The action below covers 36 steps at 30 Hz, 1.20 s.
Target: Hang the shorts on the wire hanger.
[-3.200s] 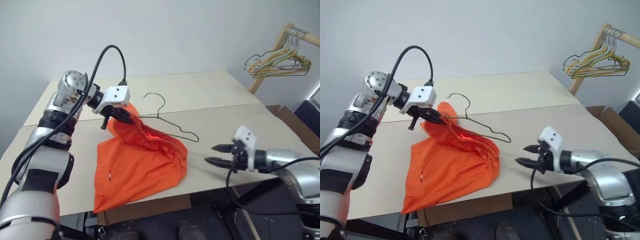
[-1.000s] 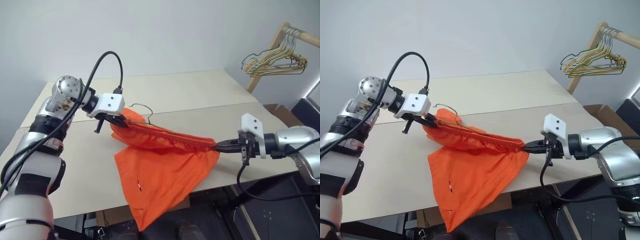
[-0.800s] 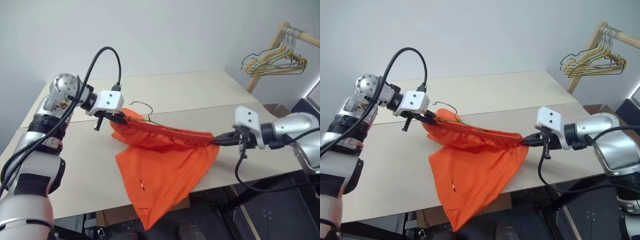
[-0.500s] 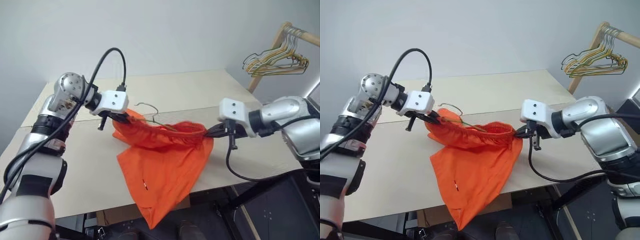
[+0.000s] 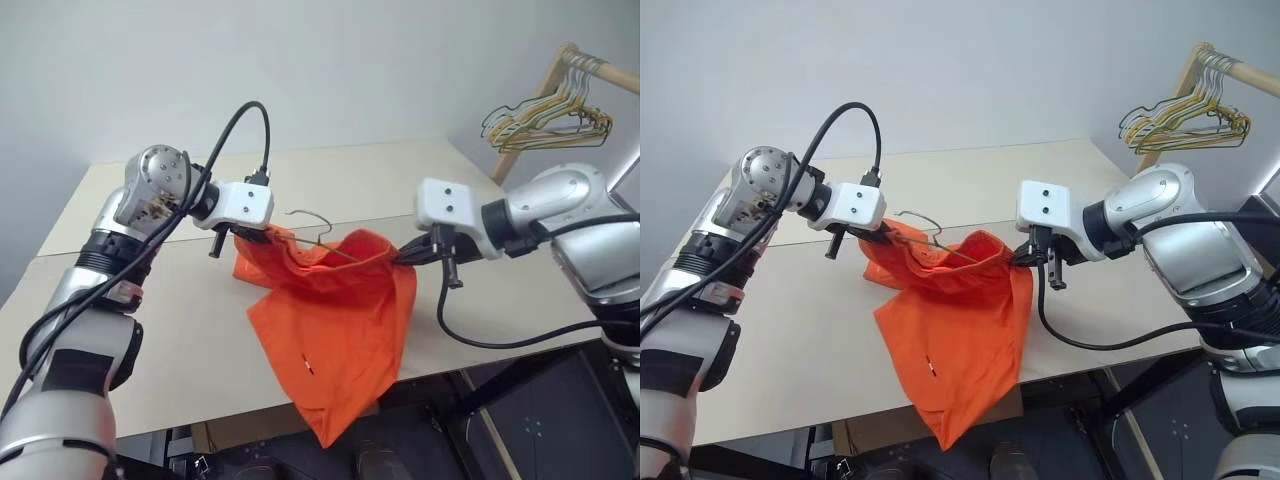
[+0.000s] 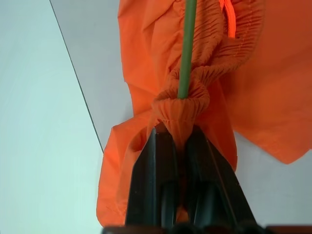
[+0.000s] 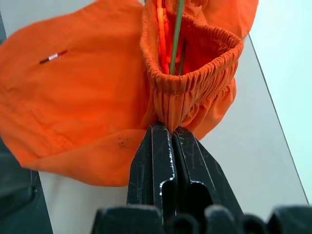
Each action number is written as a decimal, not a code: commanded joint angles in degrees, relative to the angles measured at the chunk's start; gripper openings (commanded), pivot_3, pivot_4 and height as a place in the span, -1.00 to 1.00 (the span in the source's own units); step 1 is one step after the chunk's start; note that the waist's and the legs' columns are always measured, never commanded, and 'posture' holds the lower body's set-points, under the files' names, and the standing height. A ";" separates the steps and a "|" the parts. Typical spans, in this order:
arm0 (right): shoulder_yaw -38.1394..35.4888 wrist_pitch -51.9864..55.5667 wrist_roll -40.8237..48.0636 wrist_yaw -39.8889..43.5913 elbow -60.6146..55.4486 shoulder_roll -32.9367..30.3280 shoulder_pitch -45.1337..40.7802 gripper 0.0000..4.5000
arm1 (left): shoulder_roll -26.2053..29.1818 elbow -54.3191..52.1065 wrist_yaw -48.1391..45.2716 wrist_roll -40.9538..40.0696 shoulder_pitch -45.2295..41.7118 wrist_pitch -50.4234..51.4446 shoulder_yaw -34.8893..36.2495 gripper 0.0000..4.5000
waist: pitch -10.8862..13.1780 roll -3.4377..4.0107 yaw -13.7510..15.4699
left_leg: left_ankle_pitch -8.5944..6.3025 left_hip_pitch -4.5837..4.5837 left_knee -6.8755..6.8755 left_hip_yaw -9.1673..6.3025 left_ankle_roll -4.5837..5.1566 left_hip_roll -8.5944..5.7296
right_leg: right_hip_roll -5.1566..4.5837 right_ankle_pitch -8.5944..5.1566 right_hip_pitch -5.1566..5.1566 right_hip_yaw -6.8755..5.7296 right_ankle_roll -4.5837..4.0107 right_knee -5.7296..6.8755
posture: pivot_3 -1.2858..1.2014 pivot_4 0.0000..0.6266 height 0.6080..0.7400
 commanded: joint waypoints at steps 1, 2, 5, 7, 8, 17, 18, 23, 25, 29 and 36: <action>0.29 -2.93 -2.72 -2.67 0.98 2.22 -1.49 -0.99 | -0.70 -2.65 -0.06 -2.27 -1.77 1.36 2.91 -1.00 | 0.00 0.00 -0.33 | 0.00 0.00 0.00 -0.02 0.01 0.00 | 0.00 0.00 0.00 0.00 0.00 0.00 | -0.10 -1.00 1.00; 0.43 -3.87 -3.58 -3.45 1.65 2.94 -1.49 -0.99 | -0.85 -2.85 -0.21 -2.51 -1.83 1.62 3.18 -1.00 | 0.00 0.01 -0.44 | -0.01 0.00 0.00 -0.06 0.01 0.00 | -0.01 0.00 0.00 0.01 0.00 0.00 | -0.10 -1.00 1.00; 1.05 -5.93 -5.79 -4.66 4.28 4.07 -1.73 -0.77 | -0.77 -2.90 -0.06 -2.41 -1.83 1.91 3.63 -1.00 | 0.00 0.01 -0.58 | -0.01 -0.01 0.00 -0.18 0.01 -0.02 | -0.01 0.00 -0.02 0.00 0.00 0.02 | -0.09 -1.00 1.00; 1.02 -7.38 -6.51 -4.76 5.23 4.30 -1.40 -0.53 | -0.47 -2.86 0.25 -2.35 -1.60 1.90 3.89 -1.00 | 0.00 0.01 -0.63 | -0.01 -0.01 0.00 -0.30 0.01 -0.03 | -0.02 0.00 -0.02 0.01 0.00 0.02 | -0.09 -1.00 1.00; 1.03 -7.13 -6.69 -4.83 5.50 4.47 -1.34 -0.39 | -0.41 -2.87 0.38 -2.35 -1.50 2.18 4.04 -1.00 | 0.00 0.01 -0.66 | -0.01 -0.01 0.00 -0.33 0.02 -0.04 | -0.03 0.00 -0.02 0.01 0.00 0.01 | -0.09 -1.00 1.00; 0.19 -7.33 -6.38 -3.19 5.34 4.38 1.34 -0.11 | -0.59 -1.60 2.42 -1.93 -1.83 2.57 5.00 -1.00 | 0.00 0.01 -0.99 | -0.02 -0.01 0.00 -0.40 0.03 -0.04 | -0.03 0.00 -0.01 0.00 0.01 0.02 | -0.09 -1.00 1.00; 0.07 -7.13 -6.23 -3.30 5.36 4.61 1.64 -0.11 | -0.66 -1.52 2.53 -2.09 -1.96 2.74 5.09 -1.00 | 0.00 0.01 -1.04 | -0.02 -0.01 0.00 -0.40 0.03 -0.04 | -0.03 0.01 -0.01 0.00 0.01 0.02 | -0.09 -1.00 1.00; -1.12 -6.63 -5.75 -5.65 6.60 6.72 3.00 -0.11 | -0.83 -1.21 2.95 -2.38 -2.11 2.74 5.22 -1.00 | 0.00 0.01 -1.75 | -0.02 -0.01 0.00 -0.43 0.03 -0.04 | -0.04 0.01 0.00 -0.01 0.01 0.03 | -0.09 -1.00 1.00; -1.63 -6.26 -5.95 -7.37 7.44 7.75 3.18 -0.11 | -0.90 -1.34 2.43 -2.89 -1.99 2.93 5.34 -1.00 | 0.00 0.01 -1.96 | -0.02 -0.01 -0.01 -0.45 0.04 -0.04 | -0.04 0.01 -0.01 -0.01 0.01 0.03 | -0.09 -1.00 1.00; -3.34 -4.41 -5.23 -10.20 8.97 9.86 3.24 -0.11 | -1.11 -1.30 1.69 -4.10 -1.74 3.56 5.84 -1.00 | 0.00 0.01 -2.15 | -0.03 -0.01 -0.01 -0.46 0.04 -0.04 | -0.04 0.01 0.00 -0.01 0.01 0.03 | -0.10 -1.00 1.00; -4.74 -1.97 -4.38 -13.11 11.33 11.94 3.51 -0.11 | -0.92 -1.42 0.05 -5.80 -1.59 4.57 6.95 -1.00 | -0.01 0.01 -2.22 | -0.03 -0.01 -0.01 -0.46 0.05 -0.06 | -0.07 0.01 0.00 -0.01 0.01 0.04 | -0.10 -1.00 1.00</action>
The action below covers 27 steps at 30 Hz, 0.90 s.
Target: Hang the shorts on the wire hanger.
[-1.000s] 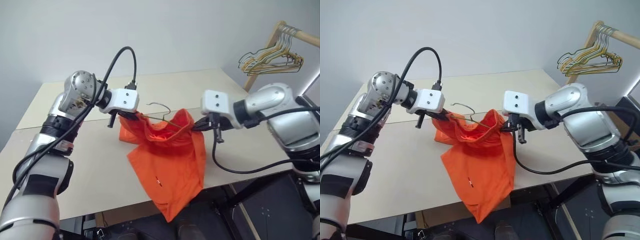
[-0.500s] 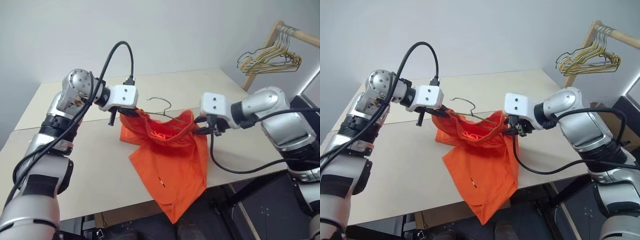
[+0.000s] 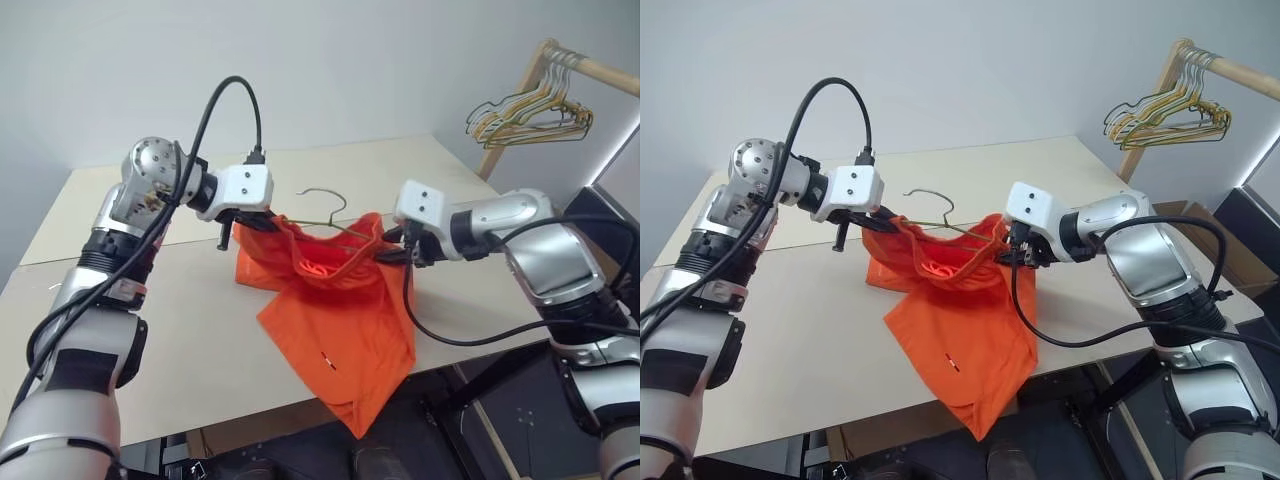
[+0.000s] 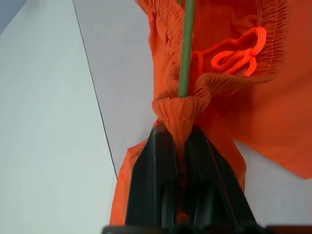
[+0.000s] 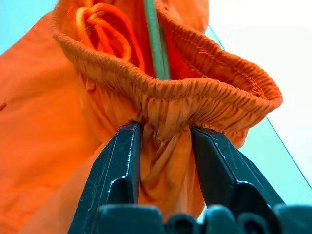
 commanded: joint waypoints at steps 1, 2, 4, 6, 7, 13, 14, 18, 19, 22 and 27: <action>-3.21 0.90 1.45 -0.93 0.21 0.55 -0.21 -0.11 | 0.32 -0.71 0.16 -1.60 -1.59 -0.03 2.53 -1.00 | 0.00 0.00 0.01 | 0.00 0.00 0.00 0.00 0.00 0.00 | 0.00 0.00 0.00 0.00 0.00 0.00 | -0.10 -1.00 1.00; -3.39 0.74 1.80 -0.67 0.04 0.52 -0.09 -0.11 | 0.22 -0.47 0.20 -1.75 -1.61 0.17 2.69 -1.00 | 0.00 0.00 0.01 | 0.00 0.00 0.00 -0.01 0.00 0.00 | 0.00 0.00 0.00 0.00 0.00 0.00 | -0.10 -1.00 1.00; -4.08 -0.68 3.04 0.40 -0.25 0.37 0.66 -0.11 | 0.04 -0.32 -1.30 -3.49 -1.42 0.17 3.48 -1.00 | 0.00 0.00 -0.06 | 0.00 -0.01 -0.01 -0.01 0.00 0.00 | 0.00 0.00 0.00 0.00 0.00 0.00 | -0.10 -1.00 1.00; -4.33 -1.20 3.46 0.60 -0.41 0.24 1.04 -0.28 | 0.09 -0.03 -1.86 -3.88 -1.31 0.13 3.72 -1.00 | 0.00 0.00 -0.14 | 0.00 -0.01 0.00 -0.01 0.01 0.00 | 0.00 0.01 0.00 0.00 0.01 0.00 | -0.09 -1.00 1.00; -4.44 -2.16 3.66 0.97 -0.59 0.05 1.37 -0.39 | -0.07 0.29 -1.99 -4.27 -1.29 0.51 4.03 -1.00 | 0.00 0.00 -0.17 | -0.01 -0.01 0.00 -0.01 0.01 0.00 | 0.00 0.01 0.00 0.00 0.01 0.00 | -0.09 -1.00 1.00; -5.00 -5.58 4.01 1.98 -0.64 -0.26 2.55 -0.99 | -0.07 2.32 -2.78 -4.13 -0.94 -0.10 4.50 -1.00 | 0.00 0.01 -0.28 | -0.01 -0.01 0.00 -0.03 0.01 -0.02 | -0.01 0.00 0.01 -0.02 0.01 0.00 | -0.09 -1.00 1.00; -4.99 -6.22 3.98 2.23 -0.56 -0.31 2.64 -0.99 | -0.21 3.07 -2.32 -4.14 -0.78 -0.67 4.84 -1.00 | 0.00 0.00 -0.31 | -0.01 -0.01 0.00 -0.03 0.01 -0.02 | -0.02 0.01 0.01 -0.01 0.02 0.00 | -0.09 -1.00 1.00; -5.32 -6.87 4.39 2.92 -0.66 -0.52 2.75 -0.99 | -1.22 6.74 1.59 -3.84 -0.25 -5.66 6.43 -1.00 | 0.00 0.00 -0.35 | -0.01 -0.01 0.00 -0.04 0.01 -0.01 | -0.01 0.01 0.02 -0.02 0.02 -0.01 | -0.09 -1.00 1.00; -5.49 -6.72 4.64 3.14 -0.75 -0.66 2.75 -0.99 | -1.46 8.13 2.88 -3.38 -0.34 -6.30 6.66 -1.00 | 0.00 0.00 -0.34 | -0.01 -0.01 0.00 -0.05 0.01 -0.01 | -0.01 0.01 0.02 -0.02 0.02 -0.01 | -0.09 -1.00 1.00; -6.50 -5.55 6.07 3.89 -1.15 -1.11 2.90 -1.00 | -2.05 10.63 1.24 -5.67 -1.07 -1.99 8.07 -0.71 | 0.00 0.00 -0.35 | -0.01 -0.01 0.00 -0.05 0.01 -0.02 | -0.03 0.01 0.02 -0.02 0.02 0.00 | -0.09 -1.00 1.00; -10.18 -3.60 10.23 6.44 -2.90 -4.14 5.00 -1.00 | -0.70 14.87 3.85 -4.63 -1.99 -2.06 9.58 -0.03 | 0.00 0.00 -0.56 | -0.02 -0.07 0.00 -0.12 0.03 -0.02 | -0.02 0.02 0.02 -0.07 0.03 0.04 | -0.09 -1.00 1.00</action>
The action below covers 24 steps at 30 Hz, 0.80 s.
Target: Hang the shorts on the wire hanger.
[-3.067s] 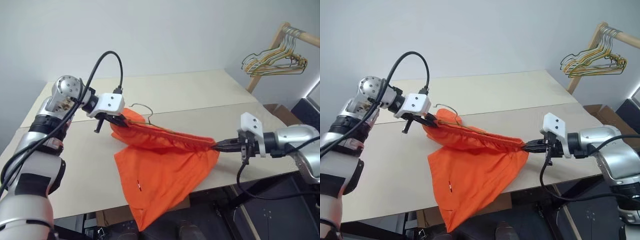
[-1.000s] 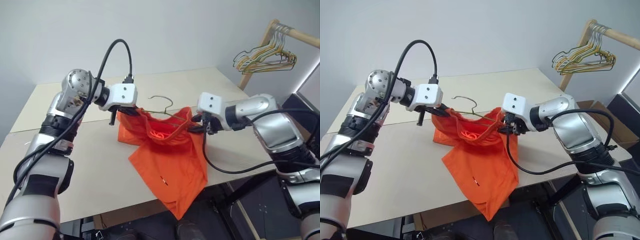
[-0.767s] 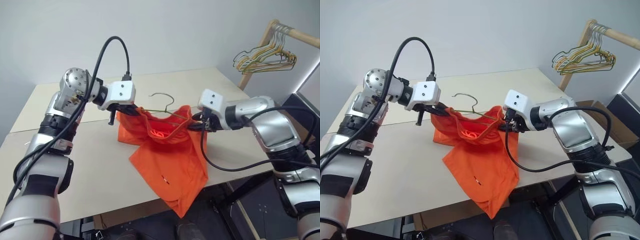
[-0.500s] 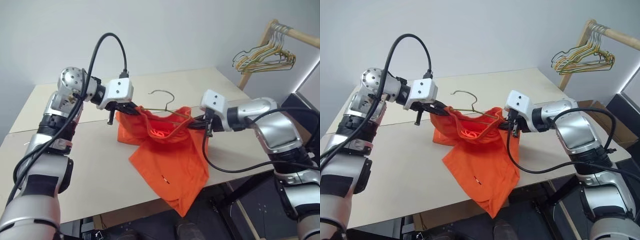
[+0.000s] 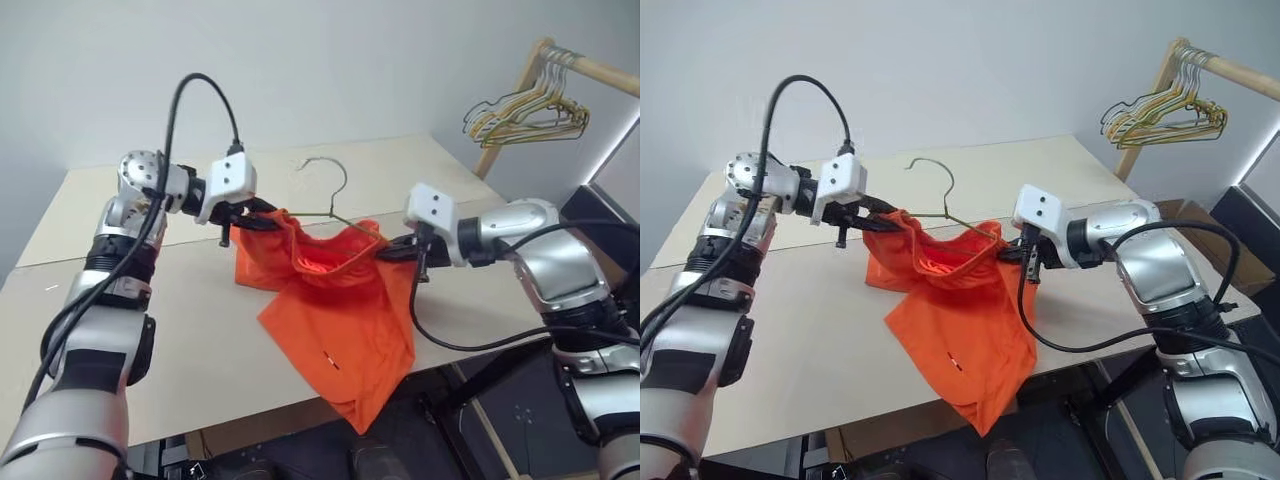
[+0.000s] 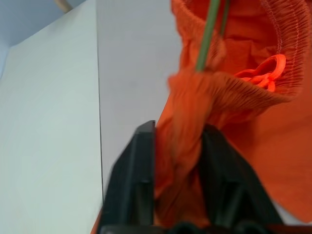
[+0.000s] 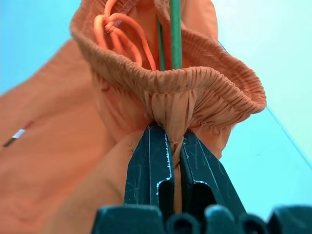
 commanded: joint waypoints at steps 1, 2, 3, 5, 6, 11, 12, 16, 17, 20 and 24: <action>-5.17 1.08 3.45 1.87 -3.23 -3.19 0.69 -1.00 | 2.37 3.22 3.47 0.40 -2.33 -0.55 2.67 0.13 | 0.00 0.00 -0.08 | 0.00 0.00 0.00 -0.01 0.00 0.00 | -0.01 0.00 0.01 -0.02 0.01 0.00 | -0.10 -1.00 1.00; -6.10 1.71 4.20 2.12 -3.58 -4.04 1.31 -1.00 | 2.82 3.80 3.89 -0.09 -2.37 -0.62 3.42 0.26 | 0.00 0.00 -0.15 | 0.00 -0.01 0.00 -0.01 0.01 0.00 | -0.01 0.01 0.01 -0.01 0.01 0.02 | -0.10 -1.00 1.00; -7.29 2.67 4.97 2.07 -3.90 -5.04 2.04 -1.00 | 3.32 3.93 4.18 -1.09 -2.11 -0.93 4.58 0.41 | 0.00 0.00 -0.19 | -0.01 -0.01 0.00 -0.01 0.01 0.00 | -0.01 0.01 0.00 -0.02 0.02 0.01 | -0.10 -1.00 1.00; -10.00 5.55 6.95 1.42 -4.35 -6.59 3.20 -1.00 | 3.82 3.73 6.00 -2.91 -1.88 -0.24 7.16 0.70 | 0.00 0.00 -0.19 | 0.00 -0.02 0.01 -0.03 0.01 0.02 | -0.02 0.01 0.00 -0.03 0.02 0.00 | -0.11 -1.00 1.00; -11.03 6.70 7.47 0.78 -4.77 -7.34 3.81 -1.00 | 3.77 3.22 6.66 -4.20 -1.79 0.23 8.76 0.84 | 0.00 0.00 -0.18 | 0.00 -0.02 0.01 -0.03 0.01 0.02 | -0.03 0.01 0.00 -0.03 0.02 -0.02 | -0.11 -1.00 1.00; -17.45 15.16 10.65 -4.85 -7.41 -9.48 6.66 -1.00 | 2.06 -2.30 9.61 -12.37 -0.84 6.04 16.57 0.99 | 0.00 0.00 -0.12 | -0.01 -0.03 0.01 -0.04 0.01 0.08 | -0.07 0.01 0.00 -0.04 0.03 -0.01 | -0.12 -1.00 1.00; -18.57 16.77 11.43 -5.99 -7.88 -9.41 6.92 -1.00 | 1.73 -3.52 10.11 -13.28 -0.44 7.42 17.30 0.99 | 0.00 0.00 -0.15 | -0.01 -0.04 0.01 -0.06 0.00 0.09 | -0.07 0.02 0.02 -0.05 0.03 0.00 | -0.12 -1.00 1.00; -24.14 25.99 13.00 -14.16 -10.27 -8.72 7.90 -1.00 | -0.54 -14.83 12.40 -18.46 5.16 12.26 19.94 0.99 | -0.06 0.09 -0.26 | -0.01 -0.01 0.00 -0.05 0.00 0.09 | -0.13 0.03 0.03 -0.02 0.06 0.12 | -0.14 -1.00 1.00; -25.28 27.75 13.03 -16.08 -11.16 -8.64 8.32 -1.00 | -1.20 -17.37 12.85 -20.36 6.34 14.02 20.78 0.99 | -0.06 0.09 -0.27 | -0.01 -0.01 0.01 -0.04 0.00 0.08 | -0.14 0.03 0.01 0.00 0.06 0.27 | -0.14 -1.00 1.00; -29.88 33.06 12.88 -23.04 -14.53 -6.69 9.38 -1.00 | -3.85 -24.77 15.83 -26.21 9.29 20.14 23.06 0.99 | -0.06 0.09 -0.35 | -0.01 -0.01 0.01 -0.06 0.00 0.10 | -0.15 0.03 -0.01 0.02 0.06 0.35 | -0.15 -1.00 1.00; -33.20 42.36 11.86 -30.42 -16.50 -5.72 8.52 -1.00 | -5.57 -32.77 19.05 -27.90 12.89 24.11 21.72 0.99 | -0.07 0.11 -0.74 | -0.01 0.00 0.02 -0.07 0.00 0.08 | -0.17 0.03 0.01 0.05 0.06 0.37 | -0.18 -1.00 1.00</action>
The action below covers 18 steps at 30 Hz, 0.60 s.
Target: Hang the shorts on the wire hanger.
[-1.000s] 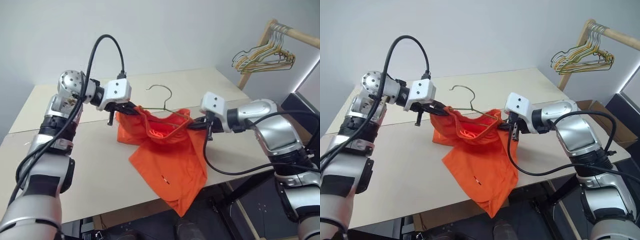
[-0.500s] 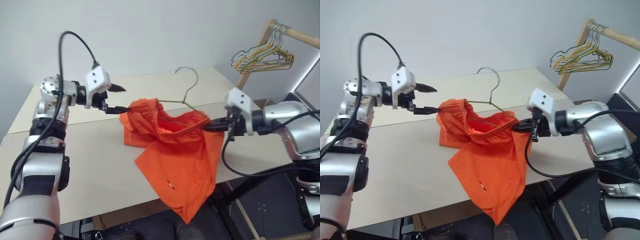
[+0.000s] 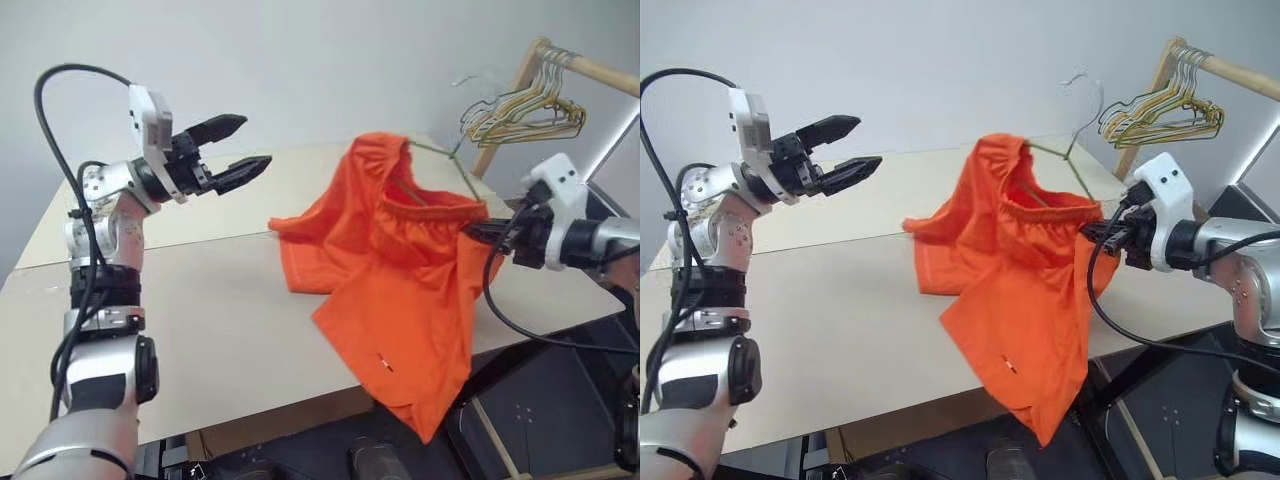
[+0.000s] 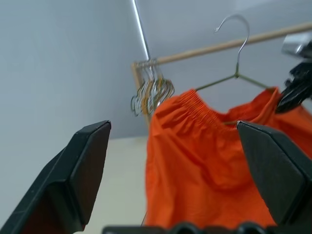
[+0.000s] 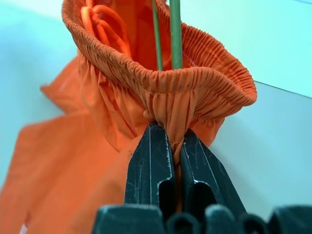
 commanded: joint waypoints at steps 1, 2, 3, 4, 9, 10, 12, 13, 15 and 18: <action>-5.76 6.86 -1.46 -7.68 -3.95 0.80 -1.60 -1.00 | -0.36 -7.91 2.73 -1.58 1.80 2.61 -0.74 0.99 | -0.07 0.11 -0.29 | 0.00 0.00 0.00 0.00 0.00 -0.01 | 0.00 0.00 0.00 0.00 0.00 0.00 | -0.18 -1.00 1.00; -7.33 8.97 -1.65 -9.24 -4.32 1.39 -1.94 -1.00 | -0.35 -9.58 3.11 -1.40 2.68 3.17 -1.51 0.99 | -0.10 0.17 -0.35 | 0.00 0.01 -0.01 0.01 0.00 -0.02 | 0.00 0.00 0.00 0.03 0.00 -0.01 | -0.19 -1.00 1.00; -8.38 10.53 -1.49 -10.19 -4.52 1.80 -2.28 -1.00 | -0.30 -10.72 3.43 -1.35 3.26 3.58 -1.96 0.99 | -0.12 0.20 -0.42 | 0.00 0.01 -0.01 0.02 0.00 -0.03 | 0.00 0.00 0.00 0.04 0.00 -0.01 | -0.19 -1.00 1.00; -9.30 12.44 -1.67 -11.22 -4.48 2.10 -2.87 -1.00 | -0.20 -11.85 3.66 -0.82 3.91 3.52 -2.66 0.99 | -0.13 0.21 -0.50 | 0.00 0.02 -0.01 0.02 0.00 -0.03 | 0.01 0.00 0.01 0.04 0.00 -0.01 | -0.19 -1.00 1.00; -16.37 18.45 -7.78 -21.75 1.00 4.80 -6.91 -1.00 | 0.09 -17.03 4.20 -1.18 7.97 3.53 -4.19 0.99 | -0.21 0.33 -1.71 | 0.00 0.07 -0.01 0.02 0.00 -0.07 | 0.01 0.00 0.06 0.07 0.00 -0.02 | -0.22 -1.00 1.00; -17.54 18.45 -8.34 -23.00 1.66 5.38 -7.03 -1.00 | 0.07 -17.55 4.75 -1.38 8.19 3.97 -4.27 0.99 | -0.21 0.33 -1.84 | 0.00 0.07 -0.02 0.02 0.00 -0.06 | 0.02 0.00 0.07 0.05 0.00 -0.02 | -0.22 -1.00 1.00; -19.27 18.45 -9.76 -25.82 2.48 6.49 -7.41 -1.00 | -0.46 -18.19 6.14 -1.17 8.46 3.77 -4.39 0.99 | -0.21 0.34 -2.36 | 0.00 0.05 -0.02 0.02 0.00 -0.06 | 0.04 0.00 0.06 0.05 0.00 -0.06 | -0.22 -1.00 1.00; -19.68 18.45 -10.92 -27.45 2.90 6.77 -7.75 -1.00 | -0.86 -18.37 6.74 -1.04 8.54 3.41 -4.40 0.99 | -0.23 0.37 -2.80 | 0.00 0.05 -0.02 0.02 0.00 -0.06 | 0.04 -0.01 0.07 0.06 0.00 -0.06 | -0.22 -1.00 1.00; -19.49 18.45 -13.38 -30.17 3.87 6.47 -8.21 -1.00 | -1.41 -18.68 7.38 -1.24 8.67 3.16 -4.44 0.99 | -0.30 0.51 -3.51 | 0.00 0.06 -0.03 0.03 0.00 -0.08 | 0.03 -0.01 0.09 0.09 0.01 -0.07 | -0.22 -1.00 1.00; -20.82 17.94 -16.45 -33.65 6.53 7.07 -10.36 -1.00 | -2.21 -19.38 8.02 -1.12 9.10 3.07 -5.05 0.99 | -0.36 0.65 -4.82 | 0.00 0.10 -0.04 0.05 0.01 -0.10 | 0.03 -0.02 0.10 0.14 0.03 -0.29 | -0.22 -1.00 1.00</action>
